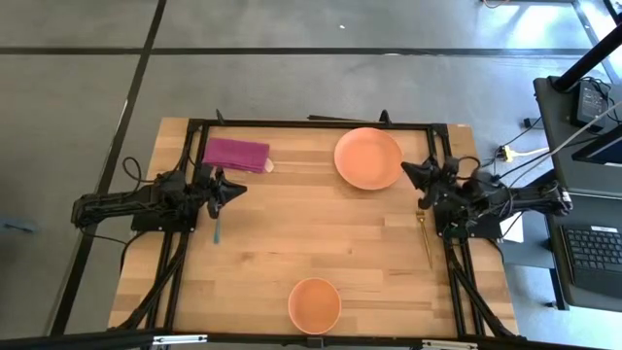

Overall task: Set table place
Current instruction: Move the light orange plate to the center of the table

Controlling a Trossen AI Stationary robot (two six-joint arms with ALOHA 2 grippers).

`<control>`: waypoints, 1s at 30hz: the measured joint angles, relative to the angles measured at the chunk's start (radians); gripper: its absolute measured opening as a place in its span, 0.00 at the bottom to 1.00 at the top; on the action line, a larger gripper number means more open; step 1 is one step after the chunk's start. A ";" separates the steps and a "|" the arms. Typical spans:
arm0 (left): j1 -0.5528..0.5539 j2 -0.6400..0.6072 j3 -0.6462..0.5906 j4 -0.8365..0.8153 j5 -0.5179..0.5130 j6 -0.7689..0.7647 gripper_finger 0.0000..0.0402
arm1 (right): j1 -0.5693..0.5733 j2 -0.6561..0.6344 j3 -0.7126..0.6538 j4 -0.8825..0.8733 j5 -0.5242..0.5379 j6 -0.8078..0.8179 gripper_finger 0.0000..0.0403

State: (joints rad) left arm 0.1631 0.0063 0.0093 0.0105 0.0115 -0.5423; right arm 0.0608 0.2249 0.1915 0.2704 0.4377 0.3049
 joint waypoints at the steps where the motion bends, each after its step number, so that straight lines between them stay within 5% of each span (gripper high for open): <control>1: 0.000 0.000 0.000 0.000 -0.005 0.001 0.02 | 0.000 0.031 0.051 -0.067 -0.019 -0.009 0.02; 8: 0.000 0.000 0.000 0.003 -0.075 0.002 0.00 | 0.001 0.359 0.406 -0.542 0.096 -0.150 0.02; 14: 0.000 0.000 0.000 0.004 -0.073 0.001 0.03 | 0.000 0.638 0.510 -0.891 0.271 -0.109 0.04; 25: 0.000 0.000 0.000 -0.001 -0.005 -0.003 0.06 | 0.000 0.870 0.513 -0.766 0.388 -0.248 0.01; 27: 0.000 0.000 0.000 0.000 0.001 -0.005 0.05 | 0.000 0.886 0.513 -0.699 0.352 -0.221 0.01; 30: 0.000 0.000 0.000 0.000 0.002 -0.007 0.04 | -0.023 0.895 0.513 -0.623 0.151 -0.205 0.04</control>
State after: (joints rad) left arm 0.1631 0.0063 0.0090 0.0101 0.0138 -0.5488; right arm 0.0375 1.1196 0.7044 -0.3526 0.5892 0.1000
